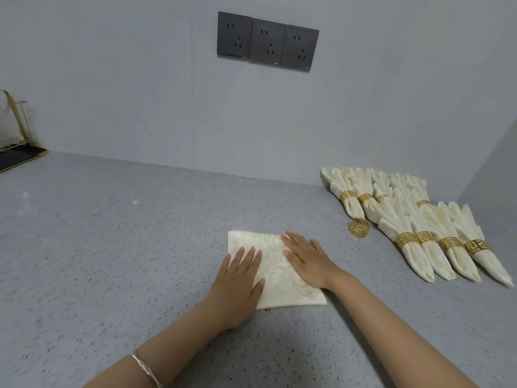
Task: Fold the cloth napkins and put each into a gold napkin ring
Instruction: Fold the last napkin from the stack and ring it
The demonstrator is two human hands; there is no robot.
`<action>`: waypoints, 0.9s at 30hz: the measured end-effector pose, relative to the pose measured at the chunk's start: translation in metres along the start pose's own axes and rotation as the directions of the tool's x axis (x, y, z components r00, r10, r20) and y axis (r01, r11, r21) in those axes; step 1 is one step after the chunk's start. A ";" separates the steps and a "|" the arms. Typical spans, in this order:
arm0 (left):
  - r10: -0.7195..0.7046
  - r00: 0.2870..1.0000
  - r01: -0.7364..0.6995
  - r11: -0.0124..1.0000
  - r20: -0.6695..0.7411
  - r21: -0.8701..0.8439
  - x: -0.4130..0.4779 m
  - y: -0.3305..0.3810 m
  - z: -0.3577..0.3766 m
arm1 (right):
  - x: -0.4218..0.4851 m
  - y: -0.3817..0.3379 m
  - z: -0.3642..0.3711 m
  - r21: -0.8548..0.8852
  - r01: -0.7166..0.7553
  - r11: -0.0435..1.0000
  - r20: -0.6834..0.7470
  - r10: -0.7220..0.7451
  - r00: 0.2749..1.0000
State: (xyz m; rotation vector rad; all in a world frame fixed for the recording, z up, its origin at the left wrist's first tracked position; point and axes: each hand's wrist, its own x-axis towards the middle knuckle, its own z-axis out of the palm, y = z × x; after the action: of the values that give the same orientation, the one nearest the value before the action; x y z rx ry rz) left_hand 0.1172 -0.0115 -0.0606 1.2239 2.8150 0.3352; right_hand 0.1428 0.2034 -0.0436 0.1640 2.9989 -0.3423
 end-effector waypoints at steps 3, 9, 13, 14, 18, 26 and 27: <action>0.015 1.000 -0.015 1.000 0.010 -0.018 0.000 -0.002 0.001 | 0.005 0.002 0.001 0.012 -0.015 1.000 -0.010 0.015 1.000; 0.019 1.000 -0.019 1.000 0.023 -0.011 0.001 -0.002 0.001 | -0.018 -0.003 -0.009 0.046 0.145 0.988 -0.244 -0.130 0.961; 0.031 0.999 -0.031 0.999 0.011 -0.019 0.000 -0.002 0.001 | -0.062 -0.015 -0.020 0.047 0.364 0.930 -0.271 -0.338 0.901; 0.030 1.000 -0.030 0.999 0.009 -0.022 0.000 -0.002 0.001 | -0.070 -0.013 -0.020 0.015 0.382 0.924 -0.238 -0.368 0.899; 0.025 1.000 -0.025 0.999 0.003 -0.036 -0.001 -0.001 0.000 | -0.077 0.009 -0.014 -0.015 0.372 0.928 -0.166 -0.369 0.914; 0.049 0.999 -0.047 0.993 0.020 -0.108 -0.003 -0.002 -0.003 | -0.057 0.019 -0.031 0.581 0.235 0.779 -0.151 -0.181 0.972; 0.048 0.998 -0.044 0.991 0.032 -0.128 -0.004 -0.003 -0.004 | -0.054 0.018 -0.031 0.613 0.219 0.759 -0.155 -0.156 0.976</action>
State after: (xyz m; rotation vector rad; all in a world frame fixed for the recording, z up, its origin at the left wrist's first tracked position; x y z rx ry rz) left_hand 0.1174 -0.0166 -0.0576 1.2567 2.6929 0.4828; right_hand 0.1955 0.2229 -0.0106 -0.0736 2.8597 -1.3961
